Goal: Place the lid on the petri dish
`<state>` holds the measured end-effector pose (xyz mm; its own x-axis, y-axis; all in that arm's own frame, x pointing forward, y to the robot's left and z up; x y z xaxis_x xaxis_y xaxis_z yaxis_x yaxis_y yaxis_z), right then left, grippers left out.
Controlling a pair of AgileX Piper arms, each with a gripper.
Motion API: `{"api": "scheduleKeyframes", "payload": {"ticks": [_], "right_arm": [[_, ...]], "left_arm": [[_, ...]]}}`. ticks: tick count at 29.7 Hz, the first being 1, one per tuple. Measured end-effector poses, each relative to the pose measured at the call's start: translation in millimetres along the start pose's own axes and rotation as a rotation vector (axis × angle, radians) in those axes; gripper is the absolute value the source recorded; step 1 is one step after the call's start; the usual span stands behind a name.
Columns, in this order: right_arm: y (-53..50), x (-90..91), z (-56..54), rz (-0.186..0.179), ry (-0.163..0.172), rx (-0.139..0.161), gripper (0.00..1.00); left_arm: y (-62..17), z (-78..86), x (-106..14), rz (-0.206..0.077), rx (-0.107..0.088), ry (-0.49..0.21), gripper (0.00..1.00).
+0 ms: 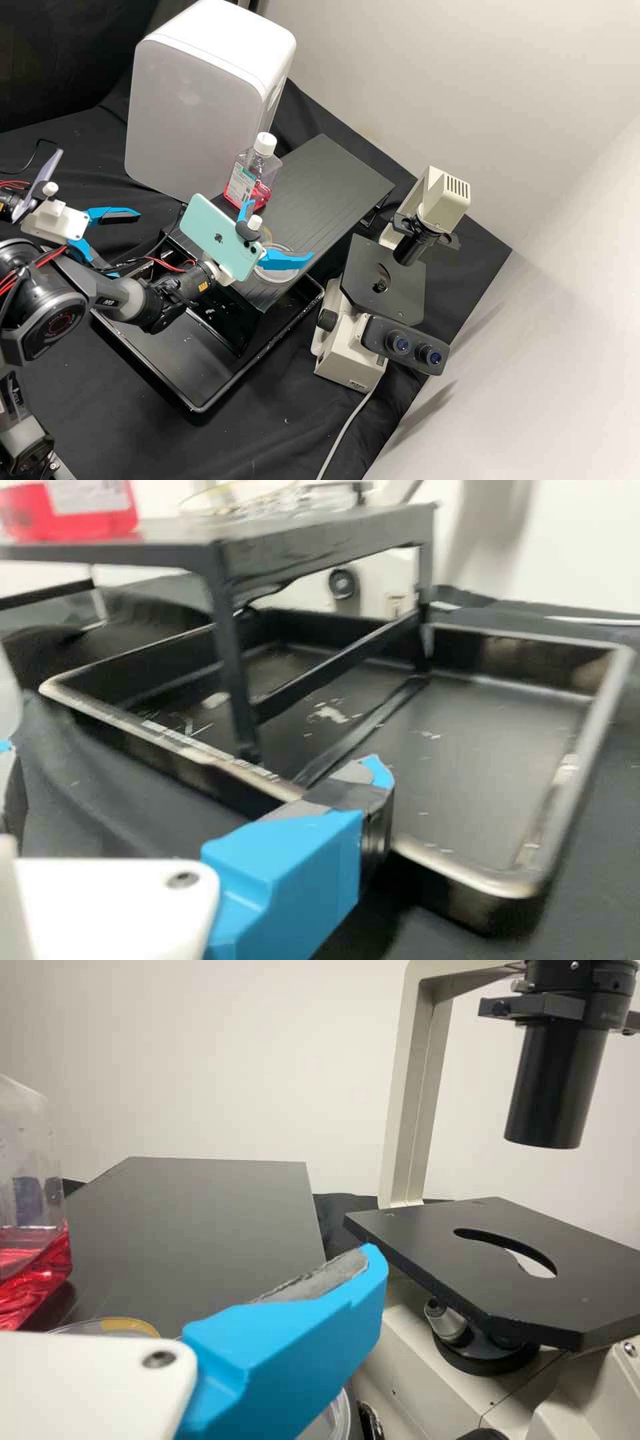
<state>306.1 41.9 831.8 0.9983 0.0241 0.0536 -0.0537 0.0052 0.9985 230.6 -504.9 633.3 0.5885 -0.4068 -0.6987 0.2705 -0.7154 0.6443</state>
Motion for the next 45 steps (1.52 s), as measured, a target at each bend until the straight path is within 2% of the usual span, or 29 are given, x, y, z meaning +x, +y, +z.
{"api": "scheduleKeyframes", "payload": {"ticks": [5,8,12,17,24,36,45], "right_arm": [[0.0,0.0,0.0,0.0,0.0,0.0,1.0],[0.0,0.0,0.0,0.0,0.0,0.0,1.0],[0.0,0.0,0.0,0.0,0.0,0.0,1.0],[0.0,0.0,0.0,0.0,0.0,0.0,1.0],[0.0,0.0,0.0,0.0,0.0,0.0,1.0],[0.0,0.0,0.0,0.0,0.0,0.0,1.0],[0.0,0.0,0.0,0.0,0.0,0.0,1.0]], "left_arm": [[8.1,-3.1,-7.3,0.025,0.007,0.015,1.0],[12.2,-6.2,-12.0,0.039,0.006,0.032,1.0],[18.2,-8.5,-18.9,0.06,-0.009,0.05,1.0],[24.3,-10.1,-22.8,0.082,-0.003,0.061,1.0],[23.5,-10.3,-22.6,0.08,-0.004,0.061,1.0],[11.1,-3.8,-16.6,0.033,-0.016,0.031,1.0],[11.1,-3.4,-16.5,0.033,-0.016,0.03,1.0]]}}
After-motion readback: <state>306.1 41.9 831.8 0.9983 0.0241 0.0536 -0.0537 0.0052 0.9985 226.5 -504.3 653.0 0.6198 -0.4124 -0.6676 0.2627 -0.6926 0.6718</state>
